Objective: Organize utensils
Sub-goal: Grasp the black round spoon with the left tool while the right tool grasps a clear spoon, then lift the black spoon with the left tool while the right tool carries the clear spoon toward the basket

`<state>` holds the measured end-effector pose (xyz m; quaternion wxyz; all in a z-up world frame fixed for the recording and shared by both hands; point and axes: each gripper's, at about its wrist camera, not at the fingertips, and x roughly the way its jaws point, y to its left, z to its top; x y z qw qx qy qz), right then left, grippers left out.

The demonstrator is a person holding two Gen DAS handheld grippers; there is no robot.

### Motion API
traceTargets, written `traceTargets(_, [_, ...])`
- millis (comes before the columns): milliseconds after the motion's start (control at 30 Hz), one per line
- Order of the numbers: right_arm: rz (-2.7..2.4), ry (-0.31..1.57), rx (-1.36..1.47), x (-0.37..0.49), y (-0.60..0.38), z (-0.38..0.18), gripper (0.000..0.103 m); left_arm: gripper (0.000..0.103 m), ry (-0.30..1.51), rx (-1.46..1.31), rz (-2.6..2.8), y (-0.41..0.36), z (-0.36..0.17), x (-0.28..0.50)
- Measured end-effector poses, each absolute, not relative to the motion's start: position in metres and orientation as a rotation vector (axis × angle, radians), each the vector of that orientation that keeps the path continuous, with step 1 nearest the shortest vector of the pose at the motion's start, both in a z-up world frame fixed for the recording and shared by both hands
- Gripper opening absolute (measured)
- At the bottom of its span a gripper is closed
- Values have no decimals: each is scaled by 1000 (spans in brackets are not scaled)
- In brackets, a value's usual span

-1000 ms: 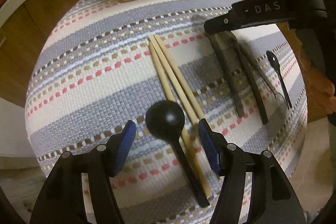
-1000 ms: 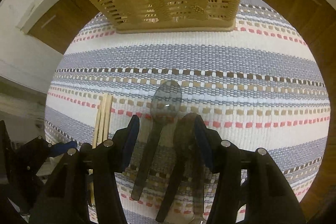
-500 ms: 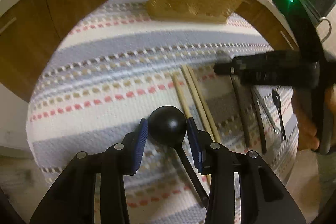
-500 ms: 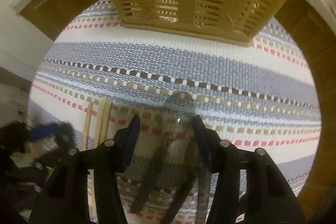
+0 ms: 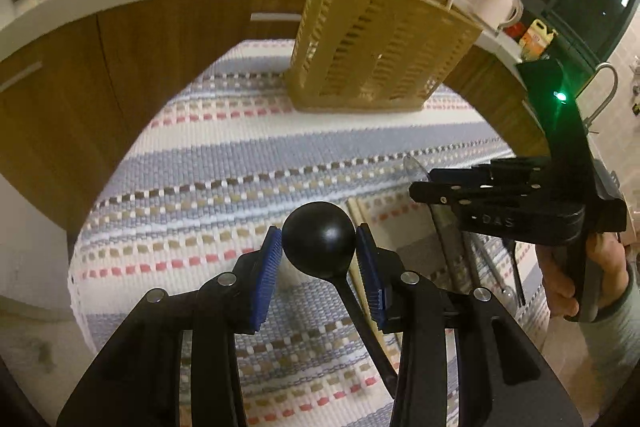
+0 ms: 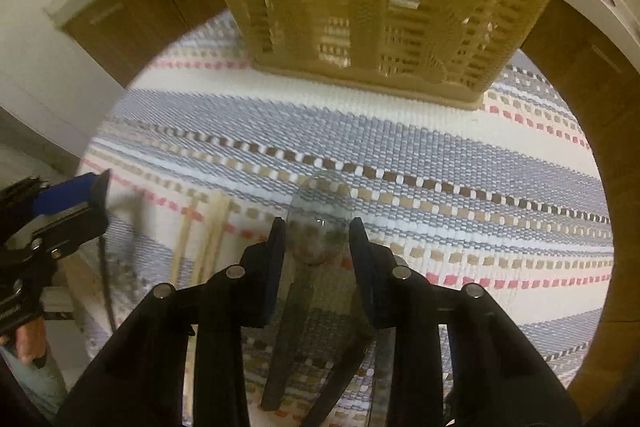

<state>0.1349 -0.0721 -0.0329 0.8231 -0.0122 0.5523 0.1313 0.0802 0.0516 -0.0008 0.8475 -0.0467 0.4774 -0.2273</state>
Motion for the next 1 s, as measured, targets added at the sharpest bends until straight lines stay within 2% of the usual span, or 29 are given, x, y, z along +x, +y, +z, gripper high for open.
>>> traceTargets(133, [324,1065,30,117,-85,-9,29,36,950,-93,-473,51,13,75])
traceTargets(233, [361,986,65,104,-96,9,24,36,895,-78,-473,50,29,66])
traceTargets(267, [367,956,75,100,-99,16,19,36,871,-71,-471,48,35,64])
traceTargets(300, [373,941,83,97,-102,20,2,36,852,-66,-471,47,40,62])
traceTargets(400, [372,904,105,92,-116,24,2,36,808,-59,-479,42,53,60])
traceTargets(533, [383,953,142,99,-136,20,3,36,793,-63,-478,42,59,60])
traceTargets(633, [378,1039,163,113,-139,9,11,36,808,-83,-474,47,54,65])
traceTargets(667, [367,1056,149,115,-140,10,20,36,815,-92,-475,49,52,67])
traceTargets(700, [355,1079,136,121,-138,6,38,36,819,-96,-476,50,51,69])
traceTargets(767, [319,1103,132,129,-137,-2,62,36,826,-94,-479,50,48,71])
traceTargets(900, [253,1181,107,147,-127,-21,60,37,830,-80,-480,50,44,75])
traceTargets(1000, [216,1232,116,157,-123,-33,50,37,835,-79,-478,51,41,78])
